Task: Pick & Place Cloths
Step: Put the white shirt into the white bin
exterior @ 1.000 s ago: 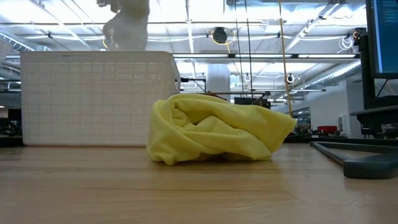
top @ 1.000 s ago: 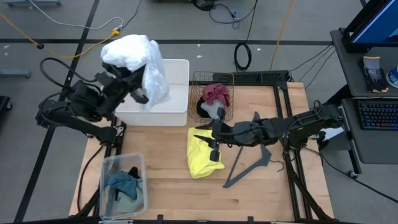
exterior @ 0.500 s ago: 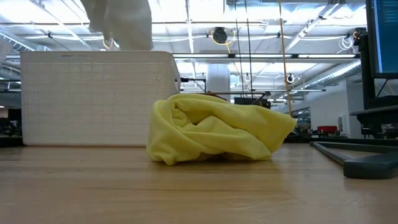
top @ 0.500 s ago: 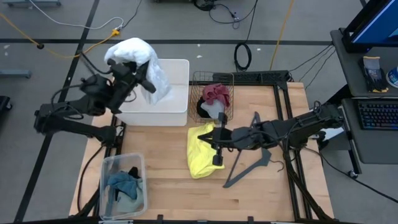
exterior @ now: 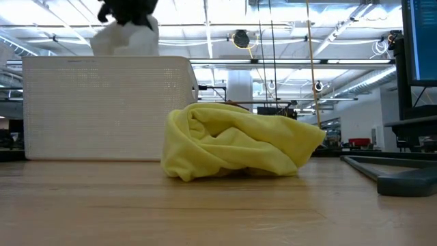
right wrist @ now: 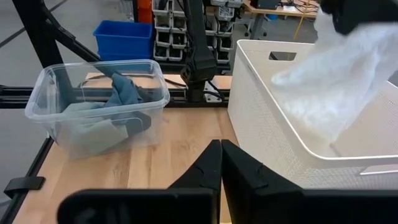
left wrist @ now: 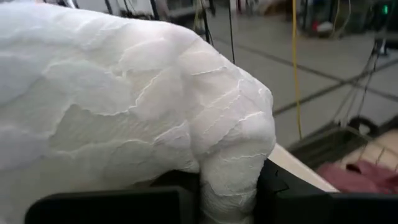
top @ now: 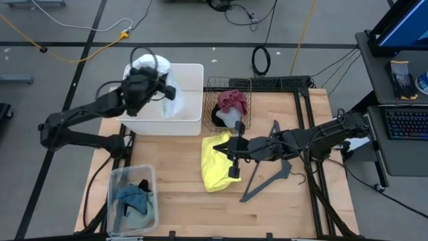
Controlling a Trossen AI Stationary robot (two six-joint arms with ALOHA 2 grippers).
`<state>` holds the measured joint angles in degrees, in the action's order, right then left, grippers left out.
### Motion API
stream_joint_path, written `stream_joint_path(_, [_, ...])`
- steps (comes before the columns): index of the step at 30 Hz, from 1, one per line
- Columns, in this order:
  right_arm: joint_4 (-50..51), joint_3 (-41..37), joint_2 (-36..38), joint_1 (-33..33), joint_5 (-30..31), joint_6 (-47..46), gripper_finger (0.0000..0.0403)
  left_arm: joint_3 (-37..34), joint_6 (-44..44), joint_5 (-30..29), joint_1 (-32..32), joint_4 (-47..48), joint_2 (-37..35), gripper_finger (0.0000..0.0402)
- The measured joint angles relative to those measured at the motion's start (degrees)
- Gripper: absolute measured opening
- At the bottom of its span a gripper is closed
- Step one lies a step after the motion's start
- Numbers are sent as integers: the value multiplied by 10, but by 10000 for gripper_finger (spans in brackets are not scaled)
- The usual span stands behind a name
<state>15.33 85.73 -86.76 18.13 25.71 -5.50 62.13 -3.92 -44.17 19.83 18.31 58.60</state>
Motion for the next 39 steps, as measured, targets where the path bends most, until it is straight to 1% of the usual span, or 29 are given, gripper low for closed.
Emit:
stream_joint_path(8, [0, 0, 0, 0, 0, -12, 0, 0, -73, 111, 73, 35, 73, 65])
stream_joint_path(11, [0, 0, 0, 0, 0, -12, 0, 0, -115, 156, 92, 73, 99, 65])
stream_joint_path(16, [0, 0, 0, 0, 0, -14, 0, 0, -178, 192, 118, 152, 139, 65])
stream_joint_path(20, [0, 0, 0, -1, 0, -14, 0, 0, -214, 221, 134, 188, 164, 65])
stream_joint_path(27, [0, 0, 0, -1, 0, -25, 0, 0, -275, 382, 187, 209, 207, 65])
stream_joint_path(31, [0, 0, 0, -1, 0, -31, 0, 0, -299, 415, 201, 239, 240, 66])
stream_joint_path(33, [0, 0, 0, -1, -2, -31, 0, 0, -301, 422, 201, 241, 251, 84])
stream_joint_path(35, [0, 0, 0, -1, -2, -28, 0, 0, -301, 433, 201, 240, 256, 115])
stream_joint_path(39, [3, 0, 0, -1, -2, -17, 0, 0, -321, 430, 197, 240, 256, 181])
